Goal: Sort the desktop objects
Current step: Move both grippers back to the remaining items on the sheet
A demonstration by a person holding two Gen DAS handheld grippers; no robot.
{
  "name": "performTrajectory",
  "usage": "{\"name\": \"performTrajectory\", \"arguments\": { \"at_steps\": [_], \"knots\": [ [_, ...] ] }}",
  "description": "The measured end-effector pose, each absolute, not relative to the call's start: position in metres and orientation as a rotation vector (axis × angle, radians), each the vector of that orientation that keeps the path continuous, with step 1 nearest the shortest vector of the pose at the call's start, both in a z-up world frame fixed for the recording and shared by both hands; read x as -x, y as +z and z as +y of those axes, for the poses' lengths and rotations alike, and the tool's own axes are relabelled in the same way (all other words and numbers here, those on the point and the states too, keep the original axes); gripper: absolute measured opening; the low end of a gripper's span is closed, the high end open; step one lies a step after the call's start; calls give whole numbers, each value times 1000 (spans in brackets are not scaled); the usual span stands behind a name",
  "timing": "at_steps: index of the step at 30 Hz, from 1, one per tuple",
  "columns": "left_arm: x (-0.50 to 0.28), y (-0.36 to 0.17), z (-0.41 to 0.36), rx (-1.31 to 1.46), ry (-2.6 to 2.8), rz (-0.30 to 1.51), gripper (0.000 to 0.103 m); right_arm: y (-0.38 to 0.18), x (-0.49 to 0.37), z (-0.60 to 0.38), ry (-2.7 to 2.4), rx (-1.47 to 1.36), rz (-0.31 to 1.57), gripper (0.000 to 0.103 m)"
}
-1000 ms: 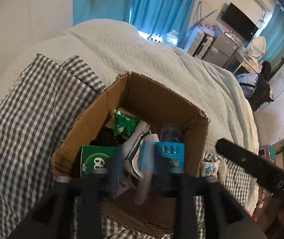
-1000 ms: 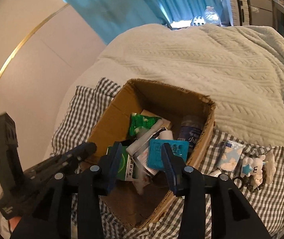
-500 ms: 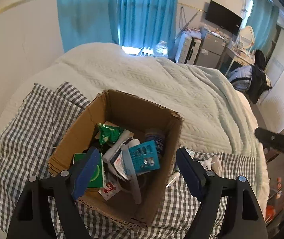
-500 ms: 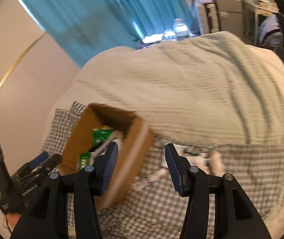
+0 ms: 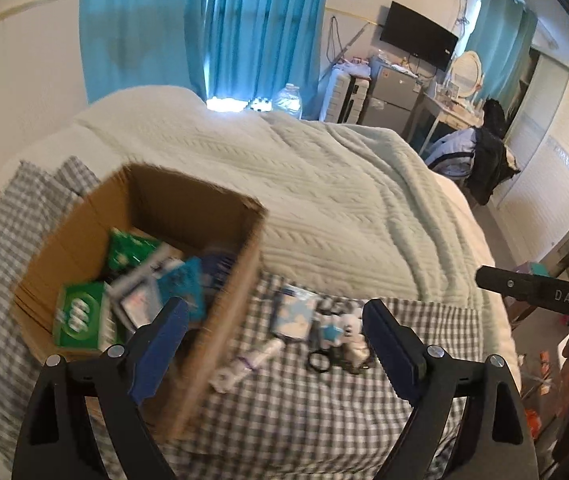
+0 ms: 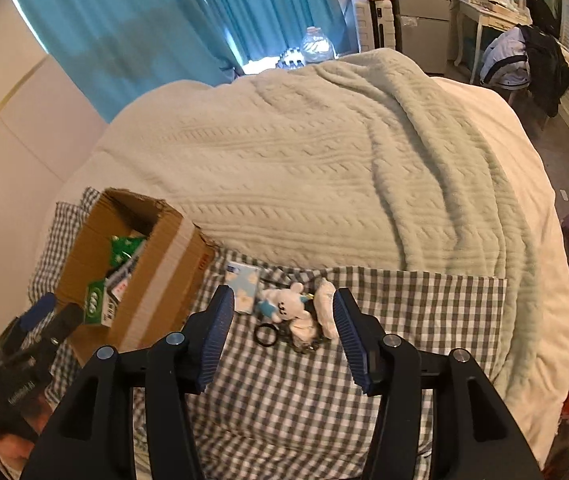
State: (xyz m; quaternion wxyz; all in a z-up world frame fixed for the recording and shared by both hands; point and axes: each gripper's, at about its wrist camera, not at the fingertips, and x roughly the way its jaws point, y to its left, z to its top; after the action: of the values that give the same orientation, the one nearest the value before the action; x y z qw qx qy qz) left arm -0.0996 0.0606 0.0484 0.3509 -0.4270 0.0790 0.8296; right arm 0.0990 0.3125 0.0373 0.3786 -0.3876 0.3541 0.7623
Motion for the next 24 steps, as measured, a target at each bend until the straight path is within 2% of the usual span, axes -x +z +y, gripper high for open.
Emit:
{"name": "performTrajectory", "arguments": {
  "at_steps": [2, 9, 18, 24],
  "knots": [
    [90, 33, 68, 1104, 2133, 207, 91, 30, -97, 314, 1947, 1027, 881, 51],
    [69, -18, 93, 1105, 2101, 400, 91, -12, -90, 316, 1922, 1192, 842, 54],
    [59, -78, 117, 1165, 2009, 497, 91, -68, -99, 335, 1819, 1277, 959, 55],
    [61, -108, 134, 1238, 1985, 464, 91, -97, -105, 353, 1752, 1262, 1061, 55]
  ]
}}
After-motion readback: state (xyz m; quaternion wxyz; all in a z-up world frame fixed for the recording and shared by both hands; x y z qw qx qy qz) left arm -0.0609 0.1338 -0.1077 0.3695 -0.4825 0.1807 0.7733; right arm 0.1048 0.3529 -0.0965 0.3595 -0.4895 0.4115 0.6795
